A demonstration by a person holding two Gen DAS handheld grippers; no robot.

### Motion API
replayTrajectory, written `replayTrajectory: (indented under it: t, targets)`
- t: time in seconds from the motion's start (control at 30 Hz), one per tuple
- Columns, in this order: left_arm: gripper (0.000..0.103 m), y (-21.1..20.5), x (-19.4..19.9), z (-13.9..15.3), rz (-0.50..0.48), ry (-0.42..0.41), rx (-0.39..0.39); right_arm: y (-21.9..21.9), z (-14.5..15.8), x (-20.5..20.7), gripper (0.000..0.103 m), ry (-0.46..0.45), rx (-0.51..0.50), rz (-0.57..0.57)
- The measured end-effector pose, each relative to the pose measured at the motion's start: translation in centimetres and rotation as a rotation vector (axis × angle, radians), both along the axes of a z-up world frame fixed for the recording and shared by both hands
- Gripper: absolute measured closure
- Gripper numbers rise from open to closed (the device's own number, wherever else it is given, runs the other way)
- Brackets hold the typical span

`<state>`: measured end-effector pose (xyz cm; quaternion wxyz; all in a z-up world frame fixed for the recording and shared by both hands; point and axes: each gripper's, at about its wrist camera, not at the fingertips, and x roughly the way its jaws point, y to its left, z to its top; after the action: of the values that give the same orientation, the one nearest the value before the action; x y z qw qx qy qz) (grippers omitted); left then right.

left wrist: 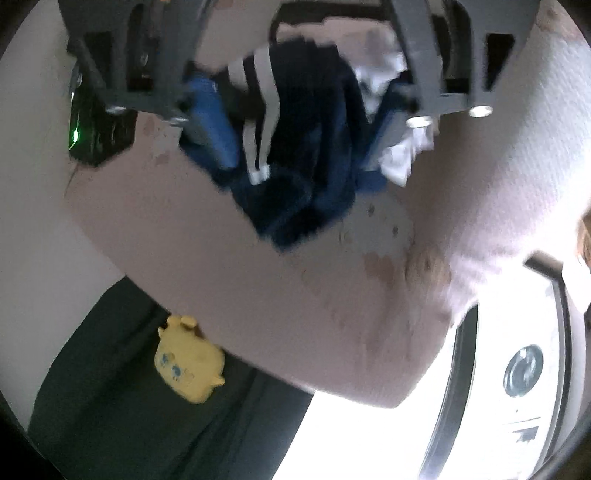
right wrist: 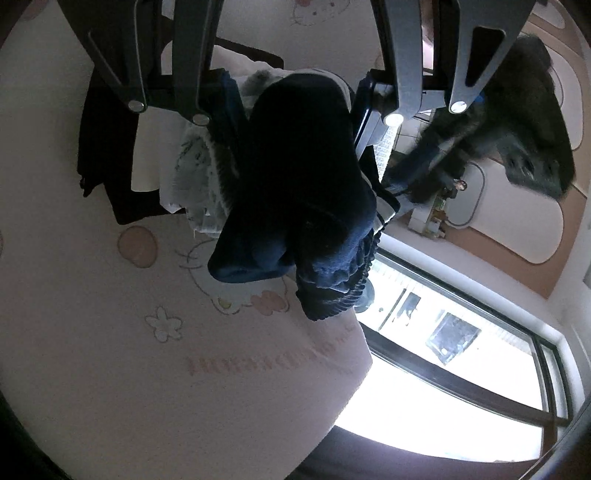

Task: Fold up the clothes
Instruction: 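Lower the navy striped garment onto the clothes stack and open both grippers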

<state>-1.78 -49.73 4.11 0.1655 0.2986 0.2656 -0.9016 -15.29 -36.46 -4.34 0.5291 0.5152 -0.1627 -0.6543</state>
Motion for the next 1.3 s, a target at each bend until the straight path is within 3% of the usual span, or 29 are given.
replayTrajectory:
  t: [0.13,0.17,0.3,0.4,0.47,0.53,0.6,0.7,0.8,0.9,1.03,1.17,1.3]
  targets:
    - [0.018,-1.9,-3.6,-1.8,-0.005,-0.152,0.004,-0.2,0.0,0.3,0.055,0.002,0.003,0.032]
    - [0.017,-2.0,-4.0,-2.5,-0.014,-0.158,0.015,-0.2,0.0,0.3,0.055,0.011,0.01,0.039]
    - [0.025,-2.0,-3.5,-4.1,-0.034,-0.102,0.076,-0.1,0.2,0.7,0.055,0.068,0.031,0.087]
    - [0.027,-1.8,-3.3,-4.5,-0.032,-0.108,0.09,0.4,1.1,0.8,0.044,0.118,0.036,0.107]
    - [0.027,-1.5,-3.2,-4.4,-0.026,-0.119,0.08,1.4,2.2,0.5,0.033,0.182,0.037,0.051]
    - [0.027,-1.4,-2.8,-4.2,-0.012,-0.112,0.075,2.5,3.4,-0.3,0.03,0.229,0.012,-0.019]
    - [0.027,-1.3,-2.4,-4.4,-0.01,-0.1,0.066,3.2,3.8,-1.4,0.028,0.189,-0.031,-0.061]
    - [0.026,-1.1,-2.0,-4.6,-0.014,-0.088,0.064,2.7,2.9,-2.0,0.028,0.118,-0.017,-0.051]
    - [0.026,-0.7,-1.5,-4.8,0.001,-0.118,0.019,1.9,1.3,-1.6,0.028,0.124,0.033,-0.048]
    - [0.025,-0.9,-1.1,-5.4,0.033,-0.154,-0.006,1.3,-0.2,-0.9,0.037,0.095,0.043,-0.028]
    - [0.025,-1.9,-0.3,-6.5,0.063,-0.178,0.062,0.3,-1.3,-0.2,0.037,0.092,0.109,-0.016]
    - [0.025,-1.8,0.6,-6.5,0.089,-0.151,0.053,-0.3,-0.8,0.6,0.037,0.146,0.143,-0.002]
    - [0.024,-2.3,1.3,-5.7,0.111,-0.096,0.166,-0.1,0.2,0.5,0.037,0.157,0.132,0.0]
